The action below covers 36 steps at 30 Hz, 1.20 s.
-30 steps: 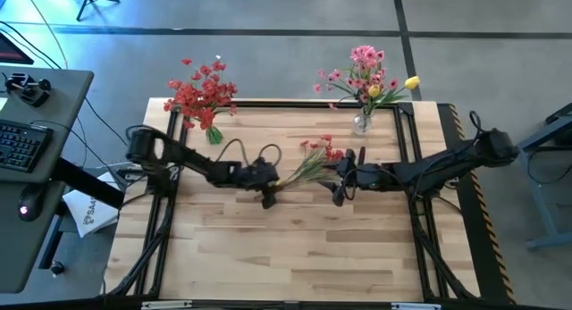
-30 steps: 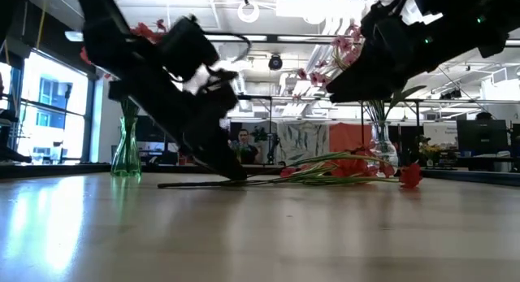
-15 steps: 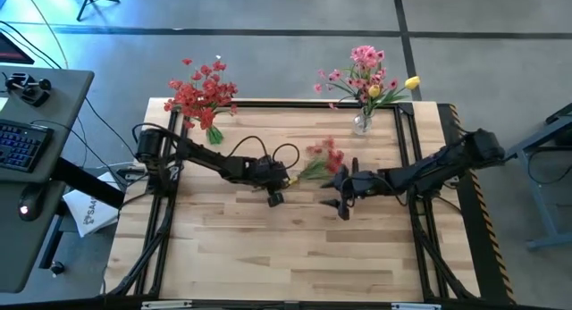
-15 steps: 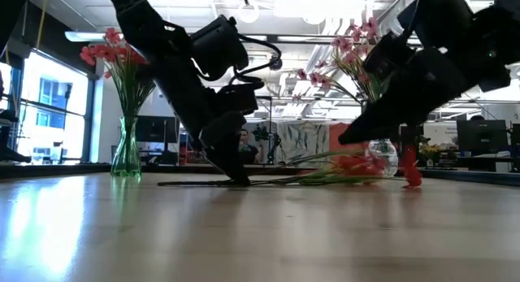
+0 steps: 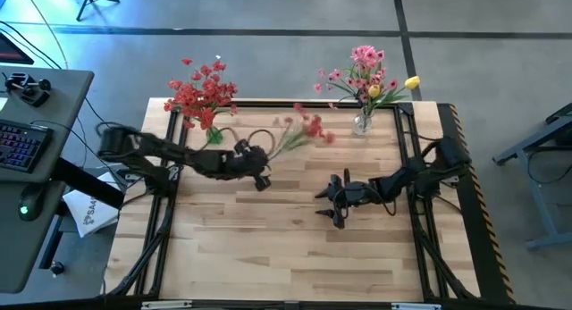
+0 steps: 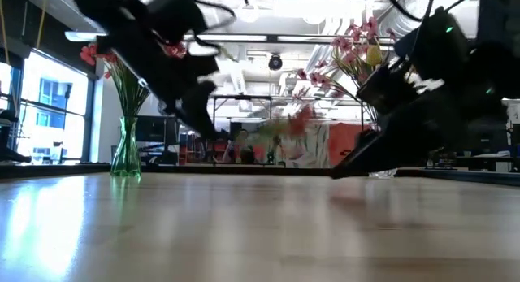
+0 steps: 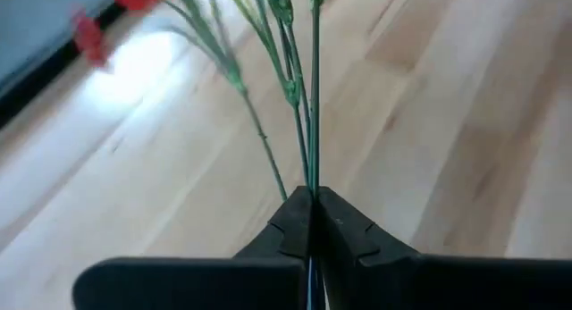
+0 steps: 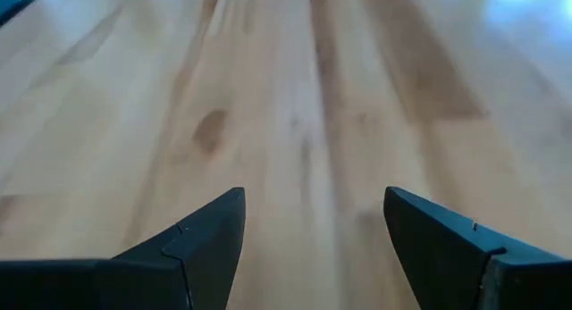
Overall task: Sort flowers into vase by color
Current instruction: Put the red flowers into the green vase
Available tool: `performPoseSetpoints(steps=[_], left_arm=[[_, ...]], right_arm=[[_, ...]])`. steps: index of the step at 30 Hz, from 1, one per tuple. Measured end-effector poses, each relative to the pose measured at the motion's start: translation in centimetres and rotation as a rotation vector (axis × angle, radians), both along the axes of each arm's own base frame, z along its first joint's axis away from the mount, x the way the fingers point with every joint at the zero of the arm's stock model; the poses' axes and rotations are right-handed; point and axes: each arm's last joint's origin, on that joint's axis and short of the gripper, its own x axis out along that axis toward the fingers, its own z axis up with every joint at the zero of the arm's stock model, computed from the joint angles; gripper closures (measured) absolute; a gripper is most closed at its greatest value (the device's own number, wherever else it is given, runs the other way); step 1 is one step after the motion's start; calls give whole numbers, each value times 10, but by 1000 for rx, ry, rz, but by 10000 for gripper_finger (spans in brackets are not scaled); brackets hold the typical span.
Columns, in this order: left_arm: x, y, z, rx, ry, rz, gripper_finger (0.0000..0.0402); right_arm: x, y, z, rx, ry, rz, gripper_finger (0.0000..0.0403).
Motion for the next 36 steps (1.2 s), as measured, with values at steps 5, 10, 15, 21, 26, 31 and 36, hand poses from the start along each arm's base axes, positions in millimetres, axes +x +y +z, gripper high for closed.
performPoseSetpoints(steps=[5, 10, 15, 21, 26, 31, 36], left_arm=[[-15, -22, 16, 46, -359, -107, 401], [-24, -40, 16, 121, -593, -224, 401], [-22, -47, 10, 135, -587, -261, 401], [-22, -50, 6, 147, -569, -262, 401], [-22, -52, 9, 172, -575, -266, 401], [-22, -52, 9, 184, -573, -271, 401], [-22, -55, 9, 223, -555, -292, 401]], right_arm=[[21, -19, -7, 28, -190, -82, 139], [56, -28, 9, 35, -429, -112, 139], [84, -30, 39, 28, -589, -117, 139], [90, -35, 70, 109, -692, -168, 142], [89, -44, 77, 163, -689, -201, 163], [90, -48, 71, 158, -621, -188, 185], [90, -52, 65, 141, -551, -82, 190]])
